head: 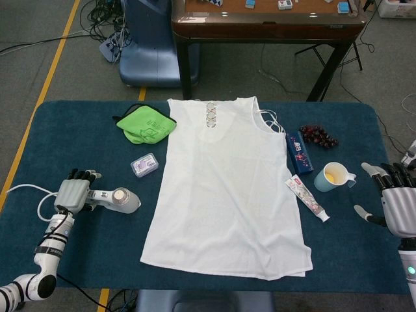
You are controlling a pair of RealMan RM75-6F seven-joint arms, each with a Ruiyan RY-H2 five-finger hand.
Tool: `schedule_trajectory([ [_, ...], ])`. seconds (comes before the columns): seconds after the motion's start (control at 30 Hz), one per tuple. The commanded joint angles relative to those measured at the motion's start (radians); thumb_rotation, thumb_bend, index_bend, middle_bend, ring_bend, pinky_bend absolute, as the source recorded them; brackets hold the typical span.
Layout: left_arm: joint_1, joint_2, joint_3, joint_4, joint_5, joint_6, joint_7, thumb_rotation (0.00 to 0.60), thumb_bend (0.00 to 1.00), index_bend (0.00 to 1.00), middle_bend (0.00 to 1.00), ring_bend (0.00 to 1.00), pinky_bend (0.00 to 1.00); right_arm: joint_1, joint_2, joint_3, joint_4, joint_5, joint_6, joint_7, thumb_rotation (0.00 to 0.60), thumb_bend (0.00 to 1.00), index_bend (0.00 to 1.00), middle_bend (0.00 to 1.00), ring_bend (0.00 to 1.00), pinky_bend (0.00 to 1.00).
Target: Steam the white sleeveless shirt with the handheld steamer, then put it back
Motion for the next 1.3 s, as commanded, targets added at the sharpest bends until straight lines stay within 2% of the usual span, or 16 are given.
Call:
schedule_trajectory([
  [0.03,-0.008,-0.022,-0.002,0.031,0.002,0.000,-0.022,0.600,0.22,0.25,0.22,0.18,0.07,-0.002,0.001,-0.001,-0.001,0.003,0.002,0.000,0.600,0.02,0.17,0.25,0.15,0.10],
  [0.2,-0.019,-0.057,-0.009,0.087,0.023,0.011,-0.068,0.600,0.22,0.29,0.28,0.23,0.09,-0.005,0.001,-0.001,-0.004,0.008,0.003,-0.003,0.600,0.02,0.17,0.25,0.15,0.10],
  [0.5,-0.048,-0.117,-0.004,0.193,0.039,-0.015,-0.098,0.600,0.22,0.33,0.32,0.26,0.11,-0.012,0.007,-0.003,-0.012,0.017,0.007,-0.011,0.600,0.02,0.17,0.25,0.15,0.10],
  [0.7,-0.059,-0.149,-0.005,0.244,0.047,-0.023,-0.125,0.600,0.22,0.44,0.39,0.31,0.16,-0.016,0.009,-0.004,-0.017,0.023,0.007,-0.013,0.600,0.02,0.17,0.25,0.15,0.10],
  [0.8,-0.062,-0.160,0.000,0.262,0.059,-0.026,-0.143,0.600,0.22,0.51,0.44,0.35,0.22,-0.017,0.009,-0.005,-0.017,0.026,0.005,-0.013,0.600,0.02,0.17,0.25,0.15,0.10],
  [1.0,-0.065,-0.179,0.009,0.300,0.108,-0.009,-0.220,0.600,0.22,0.65,0.53,0.43,0.40,-0.014,0.006,-0.005,-0.014,0.030,-0.003,-0.012,0.600,0.02,0.17,0.25,0.15,0.10],
  [1.17,-0.068,-0.186,0.013,0.332,0.143,-0.011,-0.323,0.600,0.22,0.71,0.57,0.48,0.49,-0.014,0.006,-0.006,-0.016,0.033,-0.006,-0.013,0.600,0.02,0.17,0.25,0.15,0.10],
  [1.3,-0.065,-0.189,0.017,0.351,0.164,-0.003,-0.379,0.600,0.22,0.73,0.64,0.54,0.55,-0.015,0.008,-0.006,-0.019,0.035,-0.007,-0.014,0.600,0.02,0.17,0.25,0.15,0.10],
])
